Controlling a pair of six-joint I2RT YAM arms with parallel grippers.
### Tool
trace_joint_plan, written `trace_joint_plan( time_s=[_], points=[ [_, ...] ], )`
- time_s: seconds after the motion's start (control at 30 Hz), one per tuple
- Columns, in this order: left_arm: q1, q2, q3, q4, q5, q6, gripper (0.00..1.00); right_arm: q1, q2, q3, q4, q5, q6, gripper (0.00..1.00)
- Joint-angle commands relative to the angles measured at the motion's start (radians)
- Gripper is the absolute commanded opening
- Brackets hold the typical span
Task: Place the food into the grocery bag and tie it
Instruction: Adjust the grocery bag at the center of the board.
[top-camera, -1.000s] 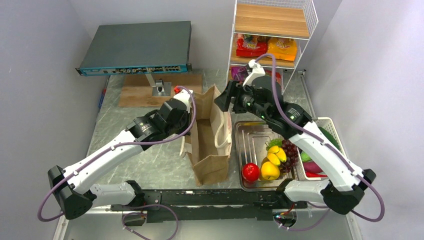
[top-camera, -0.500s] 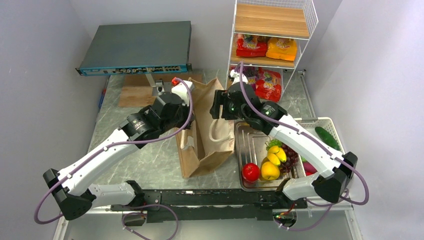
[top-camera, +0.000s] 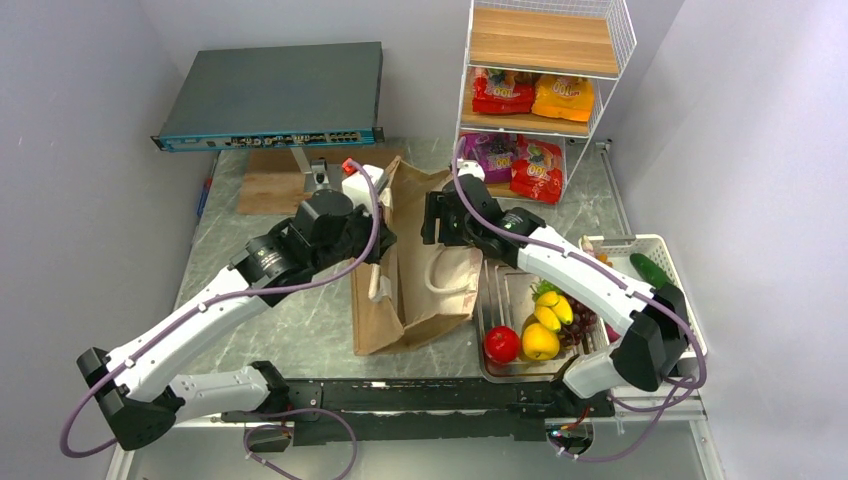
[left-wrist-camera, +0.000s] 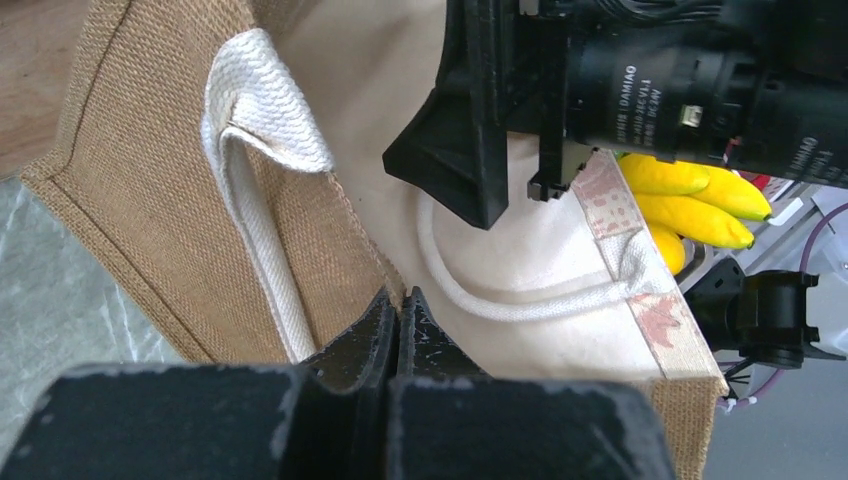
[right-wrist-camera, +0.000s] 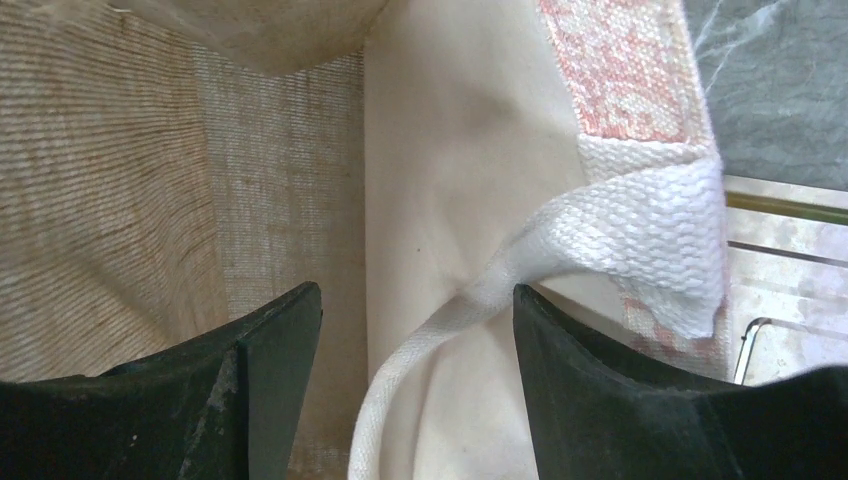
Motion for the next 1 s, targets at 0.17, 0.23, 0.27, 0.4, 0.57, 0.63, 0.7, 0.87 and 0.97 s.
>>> trace_joint_plan(
  time_s=[0.17, 0.23, 0.27, 0.4, 0.57, 0.63, 0.7, 0.87, 0.97],
  points=[
    [0.001, -0.1, -0.014, 0.12, 0.02, 0.097, 0.0, -0.029, 0.009, -0.091, 0.13, 0.003, 0.022, 0.7],
    [0.003, -0.116, -0.021, 0.131, 0.017, 0.108, 0.0, -0.032, 0.012, -0.102, 0.14, 0.006, 0.023, 0.69],
    [0.002, -0.126, -0.026, 0.136, 0.018, 0.112, 0.0, -0.032, 0.014, -0.105, 0.141, 0.009, 0.023, 0.68],
    [0.003, -0.159, -0.038, 0.165, 0.02, 0.127, 0.0, -0.037, 0.03, -0.114, 0.147, 0.023, 0.031, 0.68],
    [0.003, -0.196, -0.054, 0.194, 0.032, 0.13, 0.0, -0.041, 0.042, -0.147, 0.182, 0.025, 0.041, 0.67],
    [0.002, -0.213, -0.059, 0.208, 0.04, 0.128, 0.0, -0.041, 0.047, -0.158, 0.198, 0.025, 0.049, 0.65],
    [0.003, -0.226, -0.064, 0.228, 0.057, 0.128, 0.0, -0.042, 0.054, -0.17, 0.213, 0.025, 0.055, 0.63],
    [0.002, -0.239, -0.067, 0.247, 0.091, 0.131, 0.0, -0.042, 0.073, -0.177, 0.244, 0.037, 0.064, 0.51],
    [0.002, -0.24, -0.067, 0.246, 0.089, 0.134, 0.0, -0.041, 0.089, -0.167, 0.243, 0.042, 0.064, 0.35]
  ],
)
